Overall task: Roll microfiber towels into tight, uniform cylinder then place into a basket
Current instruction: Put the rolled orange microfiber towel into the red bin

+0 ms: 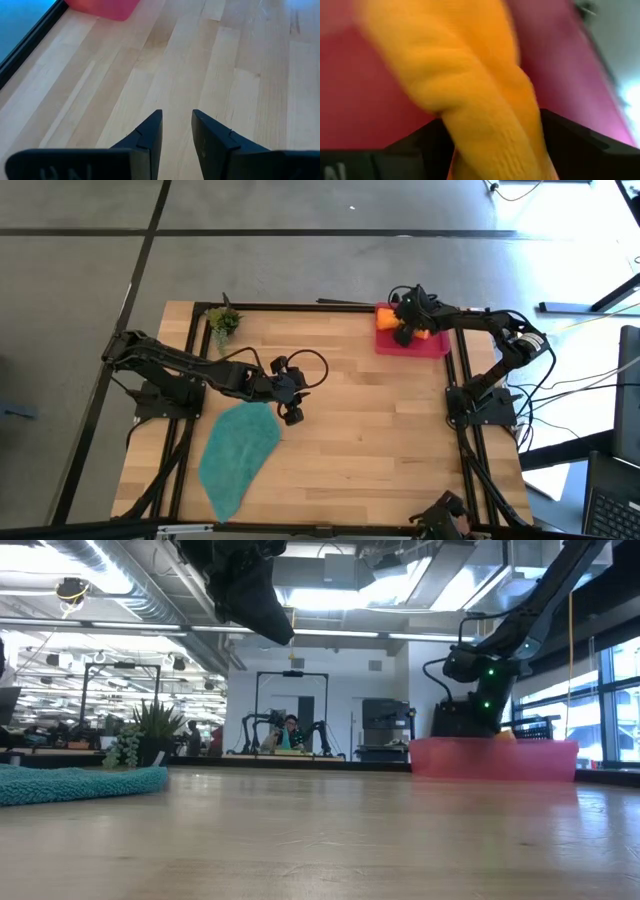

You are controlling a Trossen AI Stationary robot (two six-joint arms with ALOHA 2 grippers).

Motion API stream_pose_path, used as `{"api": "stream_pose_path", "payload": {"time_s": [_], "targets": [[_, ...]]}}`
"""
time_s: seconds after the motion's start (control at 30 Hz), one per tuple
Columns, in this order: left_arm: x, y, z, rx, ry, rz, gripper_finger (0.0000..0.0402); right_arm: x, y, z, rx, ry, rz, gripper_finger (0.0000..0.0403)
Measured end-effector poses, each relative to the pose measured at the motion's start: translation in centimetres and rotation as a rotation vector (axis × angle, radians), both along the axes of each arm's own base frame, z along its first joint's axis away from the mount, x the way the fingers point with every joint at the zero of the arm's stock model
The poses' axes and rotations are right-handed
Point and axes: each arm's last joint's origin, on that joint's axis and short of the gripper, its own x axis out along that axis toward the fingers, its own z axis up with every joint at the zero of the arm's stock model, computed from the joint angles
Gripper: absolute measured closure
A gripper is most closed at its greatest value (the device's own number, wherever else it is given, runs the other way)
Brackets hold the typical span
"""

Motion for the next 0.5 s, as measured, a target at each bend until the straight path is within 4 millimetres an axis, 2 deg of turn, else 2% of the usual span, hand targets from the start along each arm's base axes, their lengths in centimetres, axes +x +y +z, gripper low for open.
{"api": "stream_pose_path", "payload": {"time_s": [0.17,0.33,0.5], "targets": [[0.0,0.0,0.0,0.0,0.0,0.0,0.0306,0.25,-0.13,0.14,-0.008,-0.035,0.037,0.0131],[0.0,0.0,0.0,0.0,0.0,0.0,0.0306,-0.01,-0.44,0.38,-0.118,0.098,-0.04,0.0131],[0.0,0.0,0.0,0.0,0.0,0.0,0.0306,-0.1,-0.4,0.34,-0.126,0.141,-0.027,0.0131]]}}
